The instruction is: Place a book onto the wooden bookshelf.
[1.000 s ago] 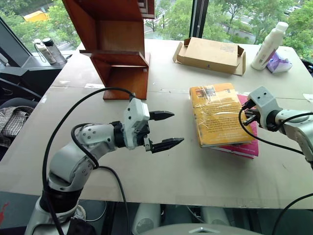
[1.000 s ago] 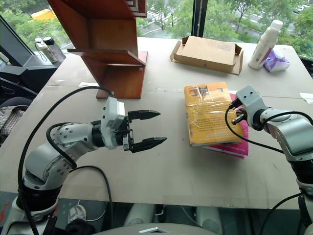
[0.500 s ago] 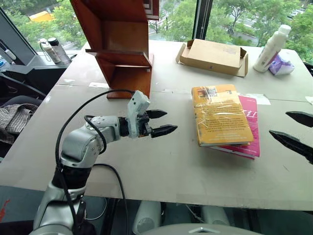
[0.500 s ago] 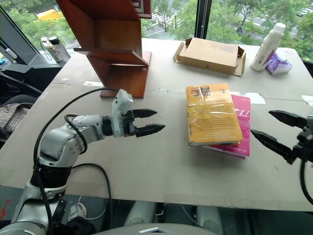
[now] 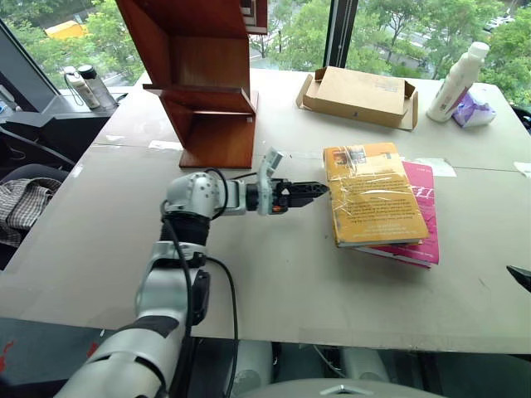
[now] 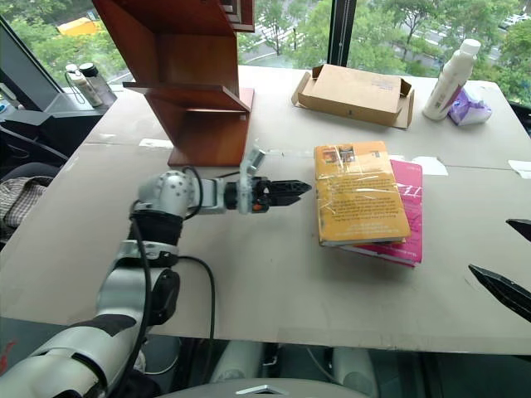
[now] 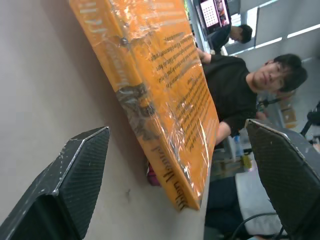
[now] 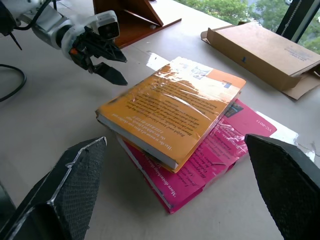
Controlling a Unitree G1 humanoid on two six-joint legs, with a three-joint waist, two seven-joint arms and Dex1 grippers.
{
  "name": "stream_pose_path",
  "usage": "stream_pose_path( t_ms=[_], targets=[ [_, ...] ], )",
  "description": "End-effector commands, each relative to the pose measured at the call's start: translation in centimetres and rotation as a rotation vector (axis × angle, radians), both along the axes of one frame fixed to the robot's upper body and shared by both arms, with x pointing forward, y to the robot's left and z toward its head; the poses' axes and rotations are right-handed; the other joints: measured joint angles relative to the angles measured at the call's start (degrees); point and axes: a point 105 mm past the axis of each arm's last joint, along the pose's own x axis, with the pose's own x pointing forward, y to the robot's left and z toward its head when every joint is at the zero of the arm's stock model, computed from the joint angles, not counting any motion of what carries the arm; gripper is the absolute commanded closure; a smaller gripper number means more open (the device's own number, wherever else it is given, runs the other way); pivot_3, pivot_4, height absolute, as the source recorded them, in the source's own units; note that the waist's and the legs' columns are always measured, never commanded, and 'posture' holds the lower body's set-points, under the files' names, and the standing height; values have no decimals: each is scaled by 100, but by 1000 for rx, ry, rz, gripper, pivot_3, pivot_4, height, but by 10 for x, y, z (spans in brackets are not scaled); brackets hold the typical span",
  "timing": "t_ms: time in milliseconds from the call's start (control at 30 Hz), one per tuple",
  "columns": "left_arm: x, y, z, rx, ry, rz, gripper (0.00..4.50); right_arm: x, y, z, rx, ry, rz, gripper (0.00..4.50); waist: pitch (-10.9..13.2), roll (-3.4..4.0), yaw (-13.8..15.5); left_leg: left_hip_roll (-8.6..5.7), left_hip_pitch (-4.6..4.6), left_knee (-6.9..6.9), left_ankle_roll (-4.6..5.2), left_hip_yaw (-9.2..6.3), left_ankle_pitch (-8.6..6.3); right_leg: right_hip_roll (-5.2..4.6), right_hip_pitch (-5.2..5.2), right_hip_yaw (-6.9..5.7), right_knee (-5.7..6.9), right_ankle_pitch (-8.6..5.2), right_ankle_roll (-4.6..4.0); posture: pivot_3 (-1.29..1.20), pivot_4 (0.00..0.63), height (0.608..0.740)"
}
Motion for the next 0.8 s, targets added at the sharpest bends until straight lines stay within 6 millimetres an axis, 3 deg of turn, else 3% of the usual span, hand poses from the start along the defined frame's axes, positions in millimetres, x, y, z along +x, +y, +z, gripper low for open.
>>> stream_pose_path(
  t_ms=[33,133,333,367,400,633,667,800],
  targets=[
    [7,-18,6,-49,15,12,26,-3,1,1,-23,-25,-5,102,0,0,-5,1,0,0,-1,0,0,0,-1,1,0,0,-1,0,150,733],
    [10,-33,-3,-57,0,14,26,-7,2,0,-27,-22,-13,102,0,0,2,1,-3,0,-1,-2,-1,-5,-3,-1,0,3,-5,0,150,733],
    [13,-50,-1,-214,55,29,26,-14,7,-3,-31,-7,-20,102,-1,1,1,0,-6,-2,-1,0,-2,-15,-10,-3,-1,13,-23,0,150,733],
    [14,-51,-1,-236,67,35,533,-14,9,-2,-31,-6,-19,0,0,1,2,0,-6,-2,-1,0,-2,-17,-9,-4,-1,13,-23,0,150,733],
    [12,-51,0,-254,79,24,729,-15,10,-2,-30,-4,-17,0,0,0,1,0,-6,-2,0,-1,-2,-21,-10,-7,-1,11,-20,0,150,733],
    [11,-40,7,-316,119,9,4067,-10,20,-4,-16,2,1,0,-1,1,-8,-1,-8,-2,0,-1,-3,-28,-10,-13,-1,9,-16,0,150,733],
    [12,-37,9,-323,119,10,4284,-9,21,-4,-13,1,5,0,-1,1,-10,-1,-8,-2,0,-1,-3,-28,-10,-13,-1,9,-16,0,150,733],
    [9,-13,35,-344,52,-12,4312,1,26,-5,4,-9,31,0,1,2,-25,5,-8,-3,0,-1,-3,-31,-16,-10,-1,12,-21,0,150,733]
  ],
)
